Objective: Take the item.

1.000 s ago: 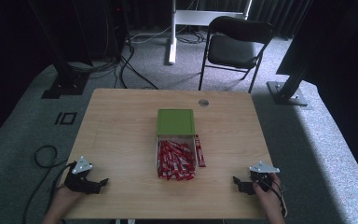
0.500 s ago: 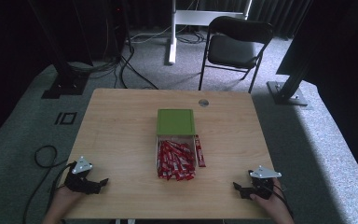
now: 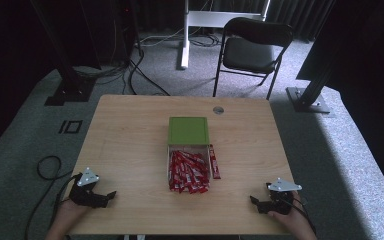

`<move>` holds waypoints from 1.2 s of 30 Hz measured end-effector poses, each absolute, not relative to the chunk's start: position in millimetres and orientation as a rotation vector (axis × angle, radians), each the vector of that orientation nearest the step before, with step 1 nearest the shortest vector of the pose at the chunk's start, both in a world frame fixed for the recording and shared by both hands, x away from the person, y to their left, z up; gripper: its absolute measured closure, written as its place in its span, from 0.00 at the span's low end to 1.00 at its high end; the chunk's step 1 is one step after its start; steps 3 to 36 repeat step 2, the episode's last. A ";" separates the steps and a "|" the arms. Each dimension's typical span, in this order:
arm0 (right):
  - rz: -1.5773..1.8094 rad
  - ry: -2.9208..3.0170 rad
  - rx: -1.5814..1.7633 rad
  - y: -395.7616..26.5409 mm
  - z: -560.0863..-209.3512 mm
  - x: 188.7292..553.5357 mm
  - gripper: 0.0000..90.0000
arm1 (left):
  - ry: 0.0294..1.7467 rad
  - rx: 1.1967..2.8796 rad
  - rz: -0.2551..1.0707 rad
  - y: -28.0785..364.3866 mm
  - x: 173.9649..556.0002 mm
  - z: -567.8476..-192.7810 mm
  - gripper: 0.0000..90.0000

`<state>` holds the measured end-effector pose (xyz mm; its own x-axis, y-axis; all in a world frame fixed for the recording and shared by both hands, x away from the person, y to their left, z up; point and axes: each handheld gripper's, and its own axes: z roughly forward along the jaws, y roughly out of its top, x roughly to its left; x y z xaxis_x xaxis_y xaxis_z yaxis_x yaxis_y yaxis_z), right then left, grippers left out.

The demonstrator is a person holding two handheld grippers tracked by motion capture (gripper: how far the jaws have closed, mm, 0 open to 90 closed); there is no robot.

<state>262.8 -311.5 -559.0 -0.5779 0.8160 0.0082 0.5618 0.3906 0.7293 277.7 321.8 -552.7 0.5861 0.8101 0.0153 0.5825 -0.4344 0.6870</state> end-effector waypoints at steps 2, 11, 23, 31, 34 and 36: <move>1.003 2.302 1.197 -311.5 -559.0 262.8 0.14 | 1.101 2.172 0.457 321.9 277.7 -552.6 0.02; 1.003 2.302 1.197 -311.5 -559.0 262.8 0.14 | 1.101 2.172 0.457 321.9 277.7 -552.6 0.02; 1.003 2.302 1.197 -311.5 -559.0 262.8 0.14 | 1.101 2.172 0.457 321.9 277.7 -552.6 0.02; 1.003 2.302 1.197 -311.5 -559.0 262.8 0.14 | 1.101 2.172 0.457 321.9 277.7 -552.6 0.02; 1.003 2.302 1.197 -311.5 -559.0 262.8 0.14 | 1.101 2.172 0.457 321.9 277.7 -552.6 0.02; 1.003 2.302 1.197 -311.5 -559.0 262.8 0.14 | 1.101 2.172 0.457 321.9 277.7 -552.6 0.02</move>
